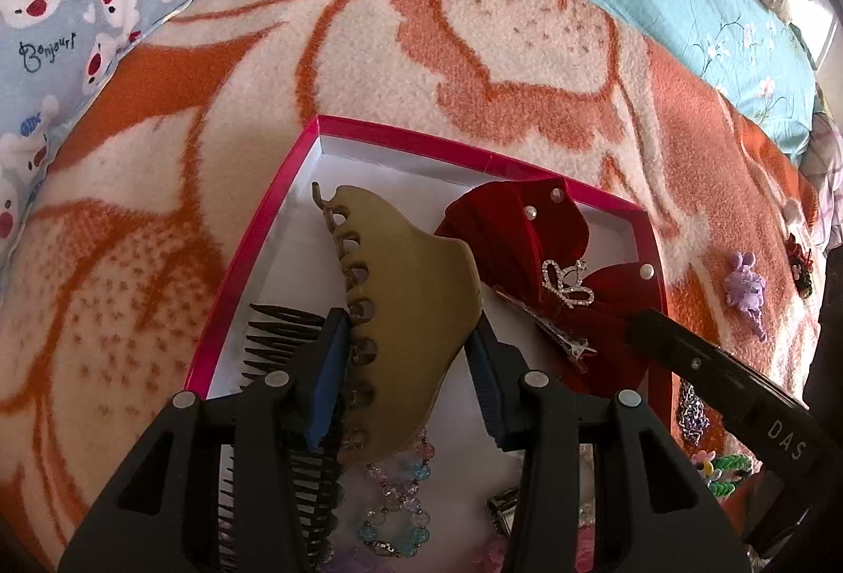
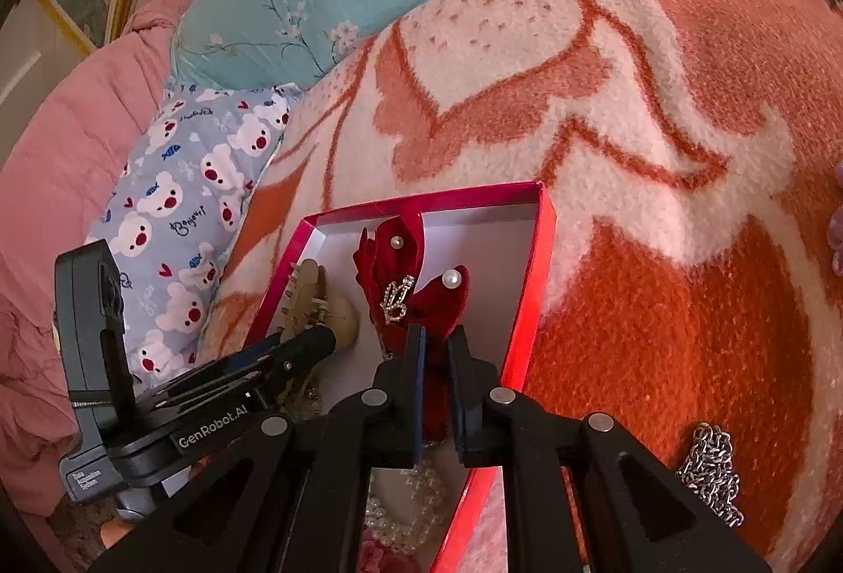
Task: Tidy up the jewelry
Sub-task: 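Carry the claw clip and red bow into the box and open both tools, then move both tools back toward the beaded bracelet and purple scrunchie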
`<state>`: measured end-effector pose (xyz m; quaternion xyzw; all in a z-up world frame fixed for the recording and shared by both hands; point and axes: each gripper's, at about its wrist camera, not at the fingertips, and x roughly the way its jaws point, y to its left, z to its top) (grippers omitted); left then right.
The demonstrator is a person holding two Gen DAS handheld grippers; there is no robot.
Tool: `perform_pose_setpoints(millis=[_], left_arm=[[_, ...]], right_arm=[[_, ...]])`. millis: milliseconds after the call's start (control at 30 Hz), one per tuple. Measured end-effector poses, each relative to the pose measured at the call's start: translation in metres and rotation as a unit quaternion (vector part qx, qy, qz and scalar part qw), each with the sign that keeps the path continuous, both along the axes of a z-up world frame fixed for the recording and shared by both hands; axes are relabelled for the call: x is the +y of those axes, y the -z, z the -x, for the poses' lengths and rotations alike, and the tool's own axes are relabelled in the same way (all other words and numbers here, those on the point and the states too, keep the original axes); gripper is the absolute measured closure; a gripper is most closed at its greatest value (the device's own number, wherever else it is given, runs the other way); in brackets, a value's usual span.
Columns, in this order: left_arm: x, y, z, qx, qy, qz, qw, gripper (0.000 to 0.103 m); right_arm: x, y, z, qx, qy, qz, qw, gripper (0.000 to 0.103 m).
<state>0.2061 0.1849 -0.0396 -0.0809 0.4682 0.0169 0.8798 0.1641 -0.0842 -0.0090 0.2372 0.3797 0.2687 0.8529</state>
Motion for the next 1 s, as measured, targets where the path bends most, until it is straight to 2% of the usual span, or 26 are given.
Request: perform_pose_setpoints(millis=[133, 267, 367, 533, 800, 1000], left_arm=[[-0.001, 0.001, 0.0, 0.002, -0.001, -0.004, 1.0, 0.06], [-0.002, 0.001, -0.001, 0.003, 0.0, -0.007, 1.0, 0.059], [-0.002, 0.001, 0.0, 0.004, 0.003, -0.001, 1.0, 0.053], [-0.003, -0.002, 0.003, 0.004, 0.003, -0.008, 1.0, 0.043], [-0.001, -0.015, 0.017, -0.004, -0.003, -0.011, 0.9999, 0.033], [-0.005, -0.024, 0.032, -0.01, 0.0, -0.005, 0.9999, 0.033]], right_arm=[[0.0, 0.0, 0.0, 0.001, -0.001, 0.003, 1.0, 0.085], [0.004, 0.0, 0.0, 0.0, -0.007, 0.01, 1.0, 0.083], [0.005, -0.001, 0.0, -0.001, -0.011, 0.014, 1.0, 0.079], [0.0, -0.008, 0.006, -0.007, -0.008, 0.012, 1.0, 0.066], [-0.023, -0.018, 0.021, -0.016, 0.006, 0.005, 1.0, 0.063], [-0.054, -0.018, 0.037, -0.015, 0.023, 0.009, 1.0, 0.062]])
